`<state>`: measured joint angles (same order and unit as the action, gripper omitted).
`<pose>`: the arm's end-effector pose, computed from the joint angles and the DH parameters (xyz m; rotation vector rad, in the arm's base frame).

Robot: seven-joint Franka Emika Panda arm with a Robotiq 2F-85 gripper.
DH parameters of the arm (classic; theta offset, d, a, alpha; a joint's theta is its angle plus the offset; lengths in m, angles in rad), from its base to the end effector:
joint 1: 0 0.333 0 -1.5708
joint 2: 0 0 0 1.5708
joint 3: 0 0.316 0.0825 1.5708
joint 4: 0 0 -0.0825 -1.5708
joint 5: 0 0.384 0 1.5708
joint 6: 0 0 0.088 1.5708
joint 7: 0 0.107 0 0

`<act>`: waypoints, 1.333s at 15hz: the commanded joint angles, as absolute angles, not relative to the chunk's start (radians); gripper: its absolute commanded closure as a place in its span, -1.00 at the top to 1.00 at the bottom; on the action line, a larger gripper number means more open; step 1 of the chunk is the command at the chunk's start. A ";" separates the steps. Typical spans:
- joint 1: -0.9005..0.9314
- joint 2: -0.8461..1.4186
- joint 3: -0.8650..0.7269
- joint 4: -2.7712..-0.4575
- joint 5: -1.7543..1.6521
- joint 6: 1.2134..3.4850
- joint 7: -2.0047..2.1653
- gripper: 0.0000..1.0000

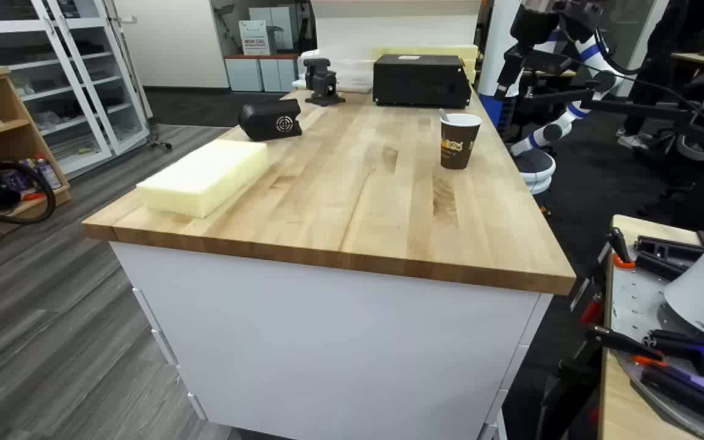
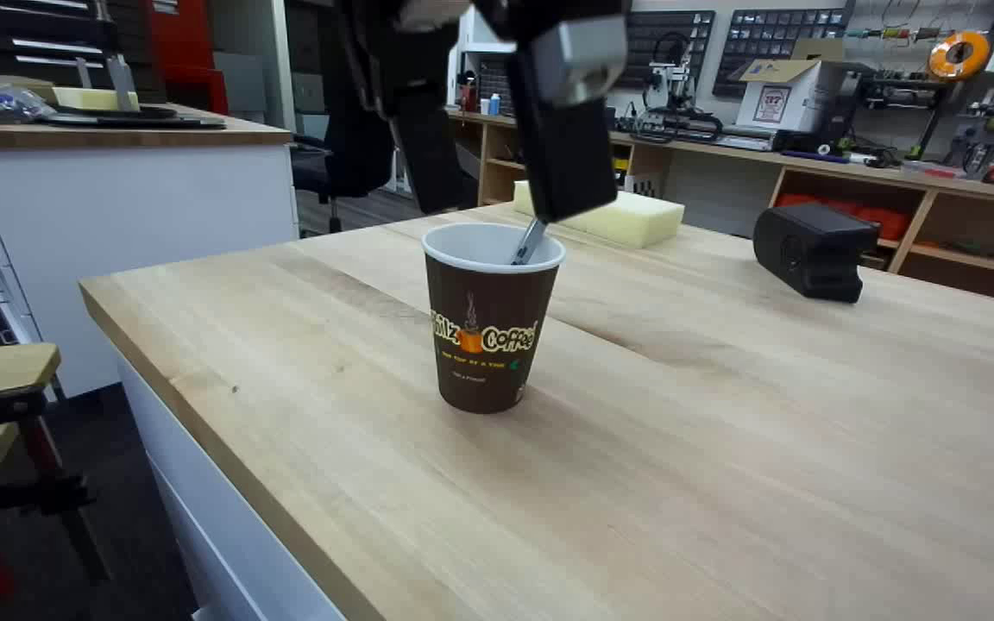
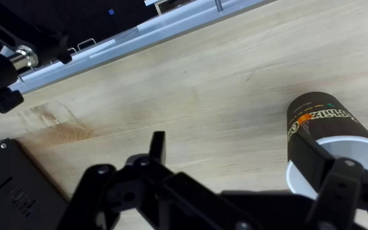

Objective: Take the pen out of the cup and put it on the counter

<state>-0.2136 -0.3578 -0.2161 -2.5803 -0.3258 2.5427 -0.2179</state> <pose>0.4010 -0.1796 0.4129 2.8770 0.0431 0.3706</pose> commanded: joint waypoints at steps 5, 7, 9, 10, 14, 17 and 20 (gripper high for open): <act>-0.221 -0.358 -0.208 -2.579 -0.320 2.541 -0.222 1.00; -0.221 -0.358 -0.208 -2.579 -0.320 2.541 -0.222 1.00; -0.221 -0.358 -0.208 -2.579 -0.320 2.541 -0.222 1.00; -0.221 -0.358 -0.208 -2.579 -0.320 2.541 -0.222 1.00; -0.221 -0.358 -0.208 -2.579 -0.320 2.541 -0.222 1.00; -0.213 -0.338 -0.212 -2.545 -0.312 2.534 -0.237 1.00; -0.184 -0.312 -0.209 -2.500 -0.287 2.536 -0.264 1.00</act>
<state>-0.2085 -0.3520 -0.2139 -2.5585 -0.3213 2.5427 -0.2232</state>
